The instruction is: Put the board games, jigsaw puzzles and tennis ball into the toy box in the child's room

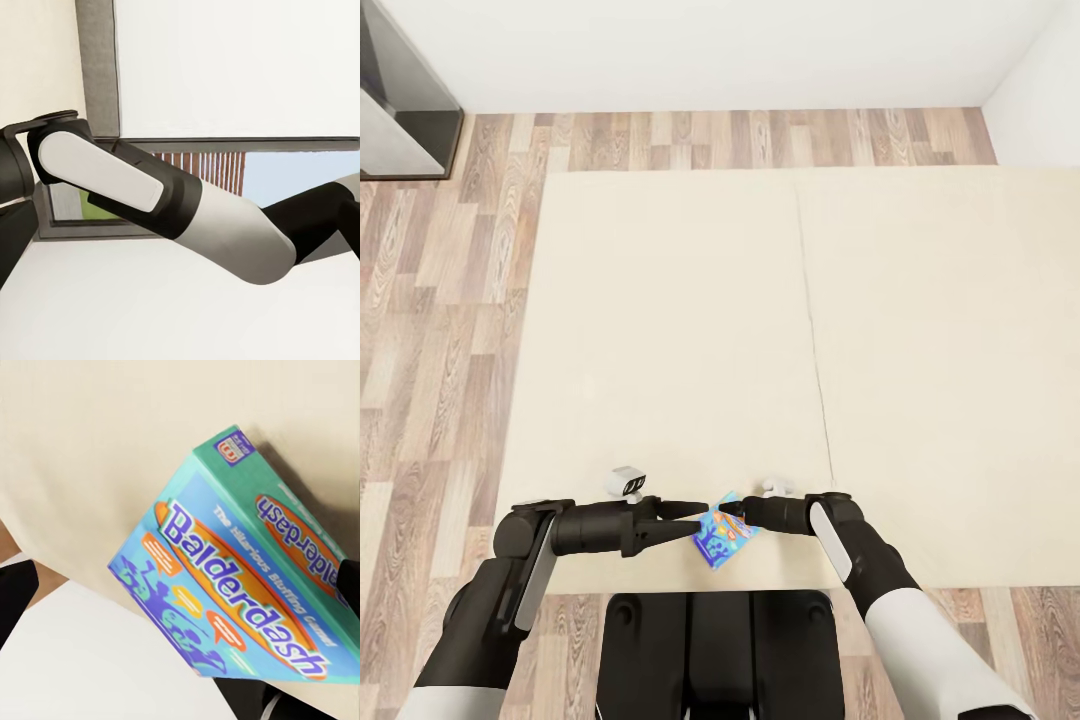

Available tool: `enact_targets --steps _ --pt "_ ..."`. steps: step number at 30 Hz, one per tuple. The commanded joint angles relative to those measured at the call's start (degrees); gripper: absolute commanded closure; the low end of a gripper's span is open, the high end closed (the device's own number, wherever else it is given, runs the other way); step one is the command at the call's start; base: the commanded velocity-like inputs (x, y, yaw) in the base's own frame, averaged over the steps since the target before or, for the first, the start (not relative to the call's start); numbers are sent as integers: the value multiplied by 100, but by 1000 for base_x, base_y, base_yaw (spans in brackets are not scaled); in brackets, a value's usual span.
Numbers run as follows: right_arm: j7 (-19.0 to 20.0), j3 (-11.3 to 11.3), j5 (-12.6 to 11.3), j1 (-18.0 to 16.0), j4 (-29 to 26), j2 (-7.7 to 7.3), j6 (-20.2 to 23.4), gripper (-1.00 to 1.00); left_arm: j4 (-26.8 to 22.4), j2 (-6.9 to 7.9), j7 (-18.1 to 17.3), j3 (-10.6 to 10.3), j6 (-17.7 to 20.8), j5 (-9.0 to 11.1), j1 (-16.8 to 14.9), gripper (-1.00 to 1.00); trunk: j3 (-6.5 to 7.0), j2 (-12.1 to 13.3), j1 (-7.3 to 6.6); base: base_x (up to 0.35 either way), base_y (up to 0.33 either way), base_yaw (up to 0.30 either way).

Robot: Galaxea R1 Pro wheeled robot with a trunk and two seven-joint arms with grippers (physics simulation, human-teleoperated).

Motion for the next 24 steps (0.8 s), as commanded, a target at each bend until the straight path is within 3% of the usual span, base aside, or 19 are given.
enact_targets --steps 1,24 --pt "5 -3 -6 -1 -5 1 30 -100 -1 2 -18 -1 60 3 -1 -100 -6 -9 3 0 132 0" --pt "-3 -3 -2 -1 -5 1 22 -100 -1 2 -16 -1 60 3 -1 -100 -6 -9 3 0 26 0"
